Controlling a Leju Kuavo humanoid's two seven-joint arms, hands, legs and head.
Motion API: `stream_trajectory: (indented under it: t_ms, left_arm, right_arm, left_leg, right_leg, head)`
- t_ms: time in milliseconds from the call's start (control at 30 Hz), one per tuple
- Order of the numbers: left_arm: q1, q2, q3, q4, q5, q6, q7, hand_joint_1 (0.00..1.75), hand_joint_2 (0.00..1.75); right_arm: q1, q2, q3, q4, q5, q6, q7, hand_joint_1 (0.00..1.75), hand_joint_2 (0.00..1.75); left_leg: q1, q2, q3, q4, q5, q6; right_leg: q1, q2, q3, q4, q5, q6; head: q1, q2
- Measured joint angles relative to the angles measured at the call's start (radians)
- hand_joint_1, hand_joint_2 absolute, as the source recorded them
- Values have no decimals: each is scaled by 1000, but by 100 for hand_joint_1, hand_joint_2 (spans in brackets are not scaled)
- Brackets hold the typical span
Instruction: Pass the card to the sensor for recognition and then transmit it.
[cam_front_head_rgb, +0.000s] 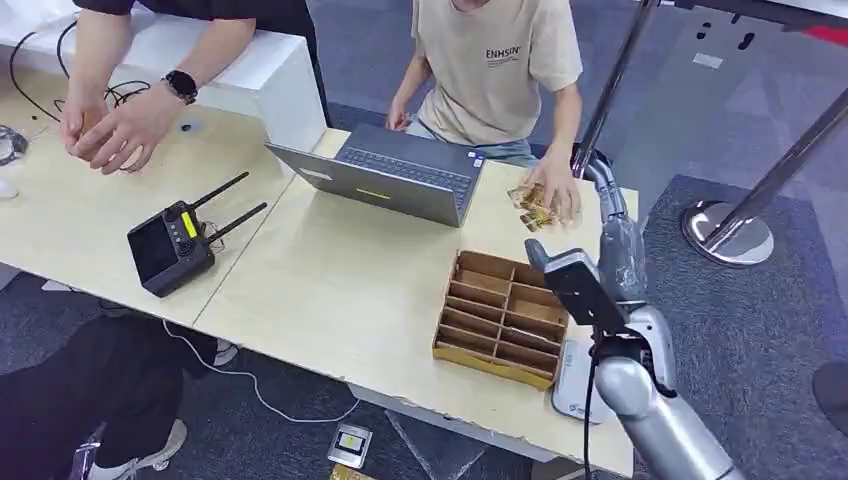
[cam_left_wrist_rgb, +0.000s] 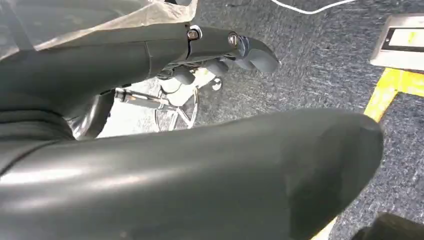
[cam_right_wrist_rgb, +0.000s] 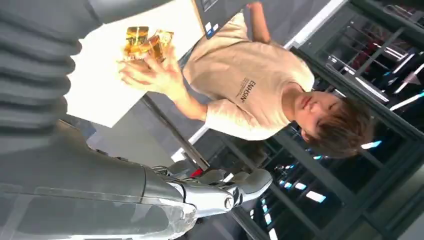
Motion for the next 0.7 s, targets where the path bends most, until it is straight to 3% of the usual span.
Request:
stream_trajectory:
  t_ms: [300, 500, 700]
  left_arm:
    - [1, 1, 21, 0, 13, 4, 0, 0, 0]
    - [1, 1, 25, 0, 13, 10, 0, 0, 0]
    - [1, 1, 25, 0, 10, 10, 0, 0, 0]
  right_arm:
    - [134, -19, -5, -156, 95, -26, 48, 0, 175]
    - [185, -24, -1, -169, 180, -76, 69, 0, 175]
    - [210, -26, 14, -154, 216, -82, 87, 0, 175]
  left_leg:
    - [0, 0, 0, 0, 0, 0]
    - [0, 0, 0, 0, 0, 0]
    - [0, 0, 0, 0, 0, 0]
  right_leg:
    - [0, 0, 0, 0, 0, 0]
    - [0, 0, 0, 0, 0, 0]
    - [0, 0, 0, 0, 0, 0]
  head:
    - [0, 0]
    - [0, 0]
    - [0, 0]
